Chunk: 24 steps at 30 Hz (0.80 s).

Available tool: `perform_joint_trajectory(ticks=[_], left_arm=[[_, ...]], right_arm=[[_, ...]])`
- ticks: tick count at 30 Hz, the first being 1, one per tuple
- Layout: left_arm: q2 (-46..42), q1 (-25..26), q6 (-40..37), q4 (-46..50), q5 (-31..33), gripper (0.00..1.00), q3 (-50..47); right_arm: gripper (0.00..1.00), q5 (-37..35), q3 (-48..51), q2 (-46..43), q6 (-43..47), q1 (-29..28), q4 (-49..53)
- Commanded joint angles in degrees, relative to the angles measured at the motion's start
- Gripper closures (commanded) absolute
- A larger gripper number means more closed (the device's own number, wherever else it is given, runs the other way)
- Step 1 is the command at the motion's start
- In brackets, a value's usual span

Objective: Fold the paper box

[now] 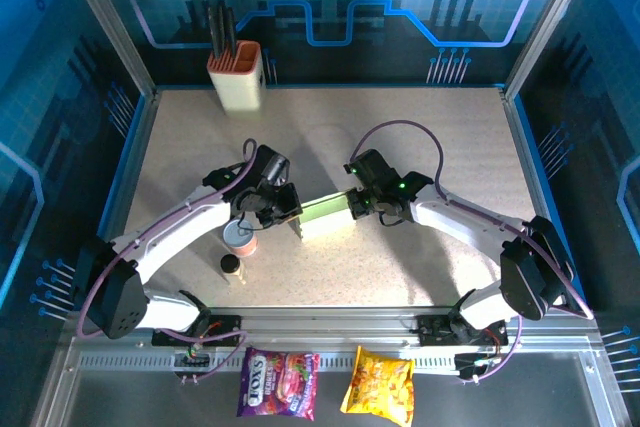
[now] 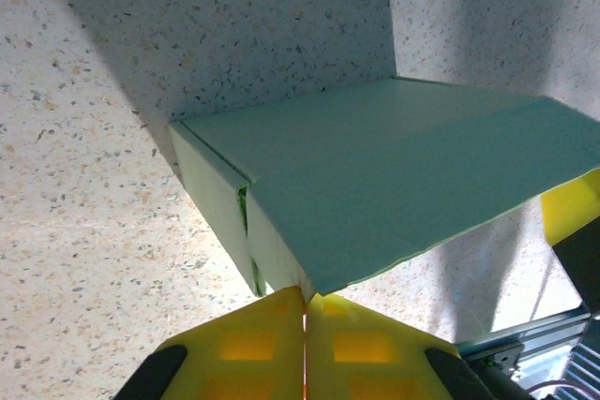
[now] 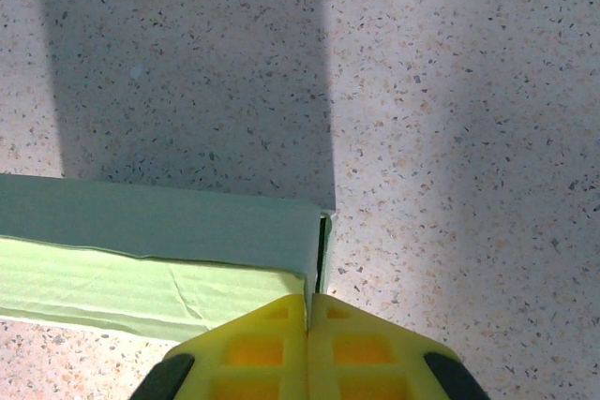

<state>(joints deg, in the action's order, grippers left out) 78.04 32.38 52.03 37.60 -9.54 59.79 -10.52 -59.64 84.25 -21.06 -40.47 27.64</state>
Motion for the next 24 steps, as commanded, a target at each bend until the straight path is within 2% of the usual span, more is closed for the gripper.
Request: perform_joint_trajectory(ticks=[1, 4, 13, 20, 24], left_arm=[[-1.5, -0.8, 2.3, -6.3, -4.1, 0.9, -0.1], [-0.9, -0.8, 1.3, -4.8, -4.0, 0.87, 0.5], [0.1, -0.8, -2.0, -2.0, -3.4, 0.87, -2.3], [0.0, -0.8, -3.2, -1.9, -5.1, 0.87, -4.3], [-1.0, -0.8, -5.2, -0.7, -4.6, 0.82, -3.8]], right_arm=[[0.93, 3.8, -1.5, 0.7, -0.7, -0.8, 0.4], [0.94, 3.7, -1.3, 0.6, -0.9, -0.8, 0.3], [0.94, 3.4, -0.6, 0.3, -1.1, -0.8, 0.2], [0.99, 2.7, 0.9, 0.0, -1.1, -0.8, 0.0], [1.0, 2.6, 1.9, -0.1, -1.2, -0.8, -0.6]])
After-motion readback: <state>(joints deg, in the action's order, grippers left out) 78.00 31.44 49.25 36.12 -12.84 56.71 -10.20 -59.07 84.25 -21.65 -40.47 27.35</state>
